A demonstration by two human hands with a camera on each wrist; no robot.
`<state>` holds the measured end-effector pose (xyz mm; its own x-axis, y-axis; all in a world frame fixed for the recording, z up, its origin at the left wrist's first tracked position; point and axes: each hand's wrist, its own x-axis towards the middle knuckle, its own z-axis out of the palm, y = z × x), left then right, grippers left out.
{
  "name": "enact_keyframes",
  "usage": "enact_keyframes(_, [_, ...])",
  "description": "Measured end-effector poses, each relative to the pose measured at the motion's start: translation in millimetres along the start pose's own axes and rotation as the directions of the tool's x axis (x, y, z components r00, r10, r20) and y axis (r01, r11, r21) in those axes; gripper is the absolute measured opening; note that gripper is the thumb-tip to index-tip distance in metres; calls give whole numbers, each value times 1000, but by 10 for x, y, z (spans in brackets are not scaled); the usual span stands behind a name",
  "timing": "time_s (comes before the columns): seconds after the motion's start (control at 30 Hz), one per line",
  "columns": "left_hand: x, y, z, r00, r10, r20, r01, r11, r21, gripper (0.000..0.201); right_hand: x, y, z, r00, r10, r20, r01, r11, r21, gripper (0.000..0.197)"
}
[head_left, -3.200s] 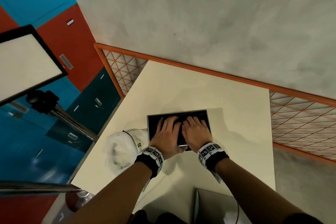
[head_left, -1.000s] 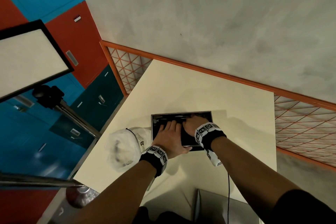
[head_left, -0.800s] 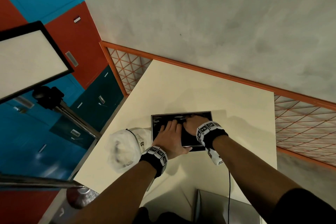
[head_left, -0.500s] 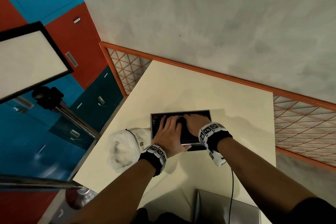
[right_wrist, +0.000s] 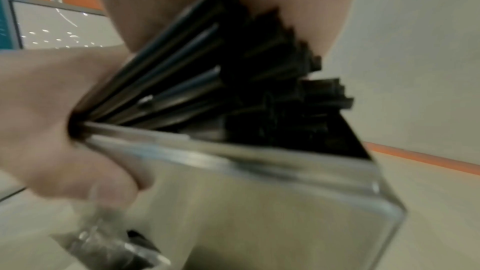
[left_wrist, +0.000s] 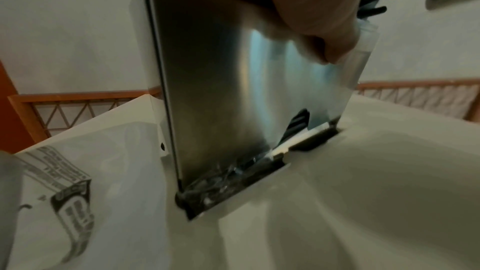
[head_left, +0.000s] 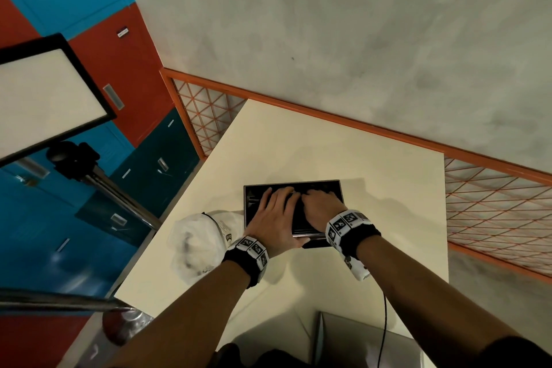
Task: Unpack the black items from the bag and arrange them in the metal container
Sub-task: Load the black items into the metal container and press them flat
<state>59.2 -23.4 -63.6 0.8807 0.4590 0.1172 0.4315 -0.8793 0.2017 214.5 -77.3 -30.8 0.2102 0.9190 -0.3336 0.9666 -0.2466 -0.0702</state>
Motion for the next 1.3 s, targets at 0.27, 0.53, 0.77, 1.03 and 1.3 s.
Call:
enact_keyframes(0.27, [-60, 64, 93, 990, -113, 78, 110, 993, 43, 96, -184, -36, 159, 961, -177, -213, 151, 980, -133, 25])
enact_keyframes(0.53, [-97, 91, 99, 993, -115, 36, 112, 992, 63, 85, 28, -74, 124, 996, -79, -35, 82, 992, 96, 43])
enact_keyframes(0.77, [-144, 118, 132, 992, -127, 23, 126, 991, 47, 80, 276, -66, 160, 989, -56, 134, 32, 984, 174, 48])
enact_keyframes(1.03, [-158, 115, 114, 989, -135, 56, 133, 990, 40, 84, 391, -66, 246, 984, -4, 177, -29, 982, 185, 49])
enact_keyframes(1.3, [-160, 132, 66, 988, -143, 51, 140, 989, 47, 82, 442, -41, 265, 980, 14, 201, -65, 966, 249, 47])
